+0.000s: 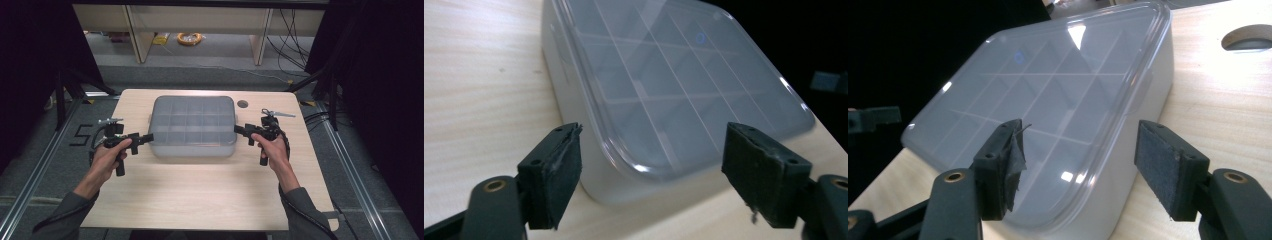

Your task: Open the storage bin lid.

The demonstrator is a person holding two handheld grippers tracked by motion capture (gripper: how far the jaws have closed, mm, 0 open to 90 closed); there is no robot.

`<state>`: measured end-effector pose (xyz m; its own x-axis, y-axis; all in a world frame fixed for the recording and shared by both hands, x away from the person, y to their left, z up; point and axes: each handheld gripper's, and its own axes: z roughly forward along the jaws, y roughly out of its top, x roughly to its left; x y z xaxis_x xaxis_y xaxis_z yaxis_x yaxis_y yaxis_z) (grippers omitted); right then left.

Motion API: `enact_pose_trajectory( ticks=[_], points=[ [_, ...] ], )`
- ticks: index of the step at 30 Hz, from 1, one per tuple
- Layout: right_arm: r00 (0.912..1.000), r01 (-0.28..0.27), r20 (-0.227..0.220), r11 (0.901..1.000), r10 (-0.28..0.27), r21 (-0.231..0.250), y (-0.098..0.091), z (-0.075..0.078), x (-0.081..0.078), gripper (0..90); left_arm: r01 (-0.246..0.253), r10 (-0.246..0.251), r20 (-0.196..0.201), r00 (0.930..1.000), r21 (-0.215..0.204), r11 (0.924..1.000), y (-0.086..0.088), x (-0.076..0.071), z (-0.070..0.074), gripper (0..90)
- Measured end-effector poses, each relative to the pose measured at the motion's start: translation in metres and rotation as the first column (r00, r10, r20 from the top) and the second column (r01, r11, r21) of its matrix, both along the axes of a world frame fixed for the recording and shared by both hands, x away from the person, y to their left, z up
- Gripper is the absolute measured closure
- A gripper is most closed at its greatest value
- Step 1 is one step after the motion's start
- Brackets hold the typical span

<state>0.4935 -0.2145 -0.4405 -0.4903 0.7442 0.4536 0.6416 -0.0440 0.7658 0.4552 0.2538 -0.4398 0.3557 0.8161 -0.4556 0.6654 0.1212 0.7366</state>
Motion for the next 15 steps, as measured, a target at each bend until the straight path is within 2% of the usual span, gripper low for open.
enact_pose_trajectory(
  ticks=[3,5,6,7,8,9,10,11,13,14,15],
  points=[
    [0.9999,-0.009,-0.013,0.9999,0.009,-0.006,0.001,-0.002,0.008,37.8,-0.012,0.012,-0.025,0.9996,0.003,0.9999,0.001,0.015,-0.002,24.4],
    [0.9999,0.006,-0.015,0.9996,-0.006,-0.027,0.002,-0.005,0.015,38.0,-0.022,0.022,-0.037,0.9991,-0.017,0.9996,0.004,0.025,-0.003,24.7],
    [0.9983,0.019,-0.054,0.9998,-0.020,-0.008,0.003,-0.003,0.015,38.8,-0.038,0.037,-0.036,0.9987,-0.017,0.9992,0.005,0.030,-0.003,25.0],
    [0.9995,0.009,-0.029,0.9997,-0.010,-0.021,0.002,-0.005,0.019,39.1,-0.045,0.044,-0.037,0.9983,-0.020,0.9988,0.006,0.035,-0.003,25.4],
    [0.9994,0.015,-0.032,0.9995,-0.016,-0.026,0.001,-0.006,0.022,39.2,-0.050,0.049,-0.040,0.9980,-0.023,0.9985,0.007,0.039,-0.004,25.7],
    [0.9971,0.036,-0.066,0.9993,-0.036,-0.001,0.004,-0.006,0.024,39.4,-0.056,0.054,-0.047,0.9974,-0.023,0.9982,0.007,0.043,-0.004,26.0],
    [0.9971,0.036,-0.066,0.9993,-0.036,-0.001,0.004,-0.006,0.024,39.4,-0.060,0.058,-0.050,0.9970,-0.024,0.9979,0.007,0.046,-0.005,26.0],
    [0.9981,0.034,-0.051,0.9993,-0.034,-0.015,0.003,-0.007,0.028,39.4,-0.064,0.063,-0.052,0.9967,-0.021,0.9977,0.007,0.050,-0.005,26.2],
    [0.9988,0.023,-0.043,0.9993,-0.024,-0.028,0.003,-0.008,0.034,39.4,-0.075,0.075,-0.042,0.9963,0.015,0.9971,0.005,0.055,-0.005,27.2],
    [0.9969,0.028,-0.073,0.9995,-0.029,-0.014,0.005,-0.008,0.035,39.5,-0.073,0.073,-0.052,0.9960,0.002,0.9973,0.005,0.058,-0.005,27.7],
    [0.9961,0.036,-0.080,0.9993,-0.037,-0.010,0.006,-0.009,0.037,40.0,-0.068,0.067,-0.067,0.9955,-0.018,0.9975,0.004,0.061,-0.006,27.8]
  ],
)
